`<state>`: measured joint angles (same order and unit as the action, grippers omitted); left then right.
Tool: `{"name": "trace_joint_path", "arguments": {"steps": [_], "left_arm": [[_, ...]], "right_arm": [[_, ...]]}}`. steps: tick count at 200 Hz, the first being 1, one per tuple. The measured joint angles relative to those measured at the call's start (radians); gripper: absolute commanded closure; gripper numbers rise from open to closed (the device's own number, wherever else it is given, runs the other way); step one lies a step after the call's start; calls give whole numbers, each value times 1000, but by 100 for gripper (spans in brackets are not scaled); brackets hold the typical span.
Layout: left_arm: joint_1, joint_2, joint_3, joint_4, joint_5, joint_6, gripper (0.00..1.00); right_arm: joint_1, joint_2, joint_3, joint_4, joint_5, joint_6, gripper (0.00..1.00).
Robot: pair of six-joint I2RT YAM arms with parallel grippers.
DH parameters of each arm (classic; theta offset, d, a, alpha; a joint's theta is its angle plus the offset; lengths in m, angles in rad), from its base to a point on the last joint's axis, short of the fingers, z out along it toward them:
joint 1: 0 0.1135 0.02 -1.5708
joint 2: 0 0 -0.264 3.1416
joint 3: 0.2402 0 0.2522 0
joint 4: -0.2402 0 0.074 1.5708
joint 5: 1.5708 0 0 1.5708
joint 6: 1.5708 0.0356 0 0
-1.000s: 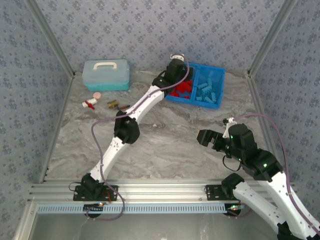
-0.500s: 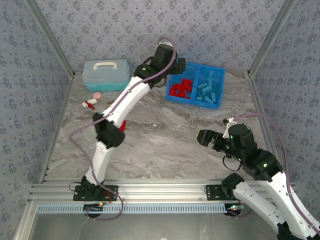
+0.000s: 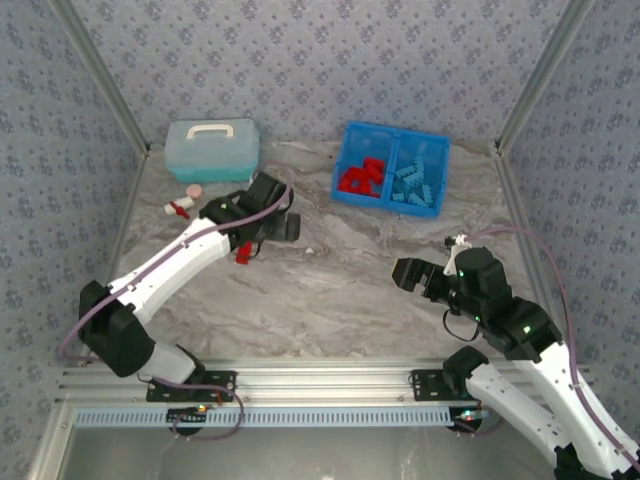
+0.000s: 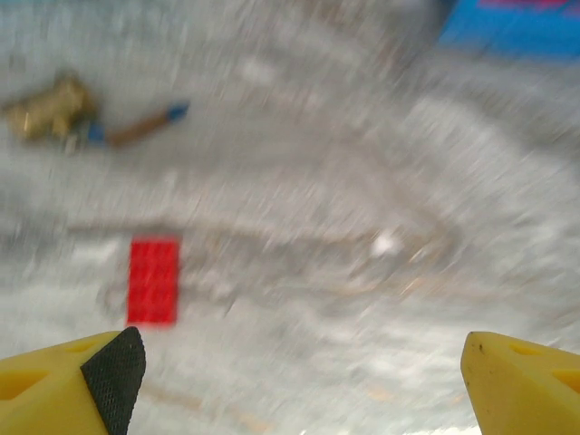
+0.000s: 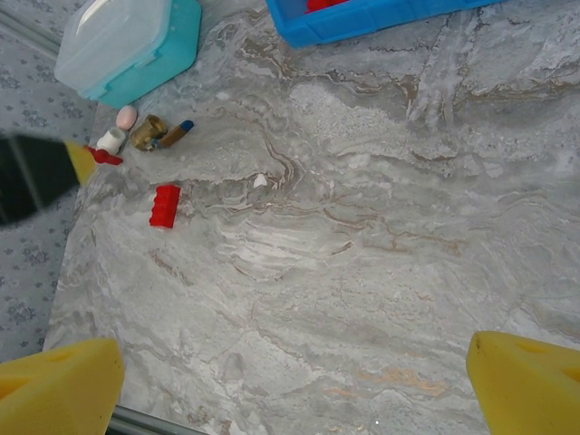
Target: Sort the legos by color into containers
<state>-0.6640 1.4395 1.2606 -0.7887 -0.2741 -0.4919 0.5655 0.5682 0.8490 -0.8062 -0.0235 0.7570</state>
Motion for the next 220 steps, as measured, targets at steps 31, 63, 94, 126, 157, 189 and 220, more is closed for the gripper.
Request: {"name": "trace_joint_path", "arguments": {"steps": [31,63,94,126,157,189,220], "left_arm": [[89,-34,-154,-29,27,-6,5],[181,-29,-173,-14,79,17,2],[273,53,-173,41,157,62,4],[340,180,-173,103,237,98,12],[357,278,-165,139,271,121,19],[356,362,-138,148,272,138,39],[359,371,-129,149,255,137,61]], "right_arm": [[0,0,-7,11,-11,6,0],[2,43,-9,48,-84,-22,0],[33,119,5,82,-162,-70,0],[108,183,33,108,-186,-123,0],[167,246,59,108,-171,-139,0],[184,259,62,100,-135,-141,0],[186,238,62,90,-100,-141,0]]}}
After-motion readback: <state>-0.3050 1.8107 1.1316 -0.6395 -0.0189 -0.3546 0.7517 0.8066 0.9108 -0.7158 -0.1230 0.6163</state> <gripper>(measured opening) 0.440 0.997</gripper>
